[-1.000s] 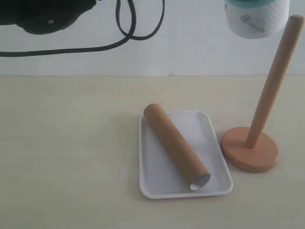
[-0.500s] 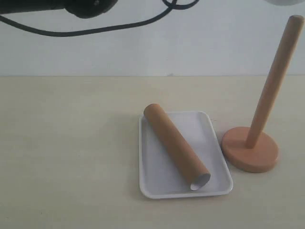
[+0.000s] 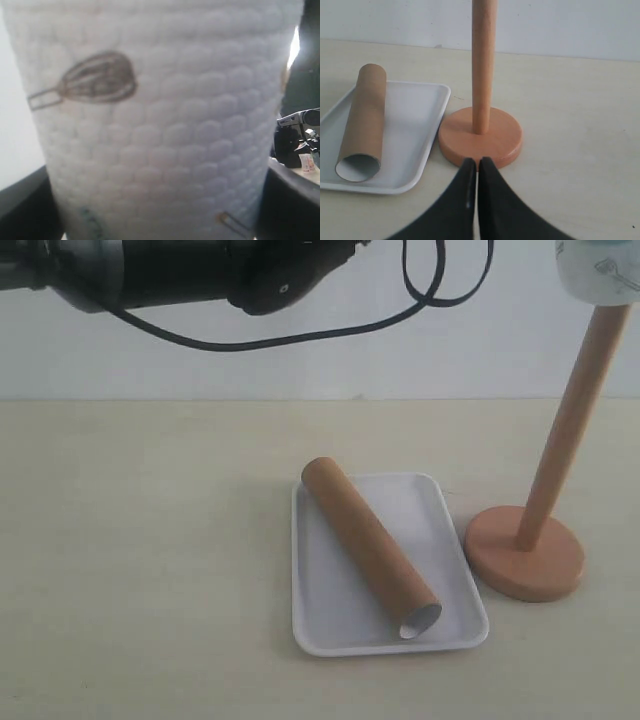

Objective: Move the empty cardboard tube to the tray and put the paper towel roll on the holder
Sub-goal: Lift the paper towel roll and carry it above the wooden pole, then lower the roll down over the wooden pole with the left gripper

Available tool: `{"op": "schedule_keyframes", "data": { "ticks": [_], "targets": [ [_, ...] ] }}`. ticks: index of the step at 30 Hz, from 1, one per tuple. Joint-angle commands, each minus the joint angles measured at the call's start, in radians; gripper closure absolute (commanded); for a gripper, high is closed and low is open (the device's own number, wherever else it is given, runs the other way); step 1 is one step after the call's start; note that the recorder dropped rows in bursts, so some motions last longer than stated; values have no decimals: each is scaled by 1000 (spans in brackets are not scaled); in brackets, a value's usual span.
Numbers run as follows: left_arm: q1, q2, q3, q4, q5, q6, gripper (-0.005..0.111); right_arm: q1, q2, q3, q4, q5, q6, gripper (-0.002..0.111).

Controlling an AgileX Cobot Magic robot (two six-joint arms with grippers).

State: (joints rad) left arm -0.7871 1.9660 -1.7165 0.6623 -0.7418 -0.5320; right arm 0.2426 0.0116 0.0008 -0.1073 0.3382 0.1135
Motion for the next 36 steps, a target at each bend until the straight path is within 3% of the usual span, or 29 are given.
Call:
{"op": "schedule_keyframes", "data": {
  "ticks": [1, 36],
  "targets": [
    [-5, 11, -15, -15, 7, -17, 103, -3, -3, -1, -7, -4, -1, 107],
    [-5, 226, -15, 44, 37, -50, 103, -3, -3, -1, -7, -4, -1, 107]
  ]
}}
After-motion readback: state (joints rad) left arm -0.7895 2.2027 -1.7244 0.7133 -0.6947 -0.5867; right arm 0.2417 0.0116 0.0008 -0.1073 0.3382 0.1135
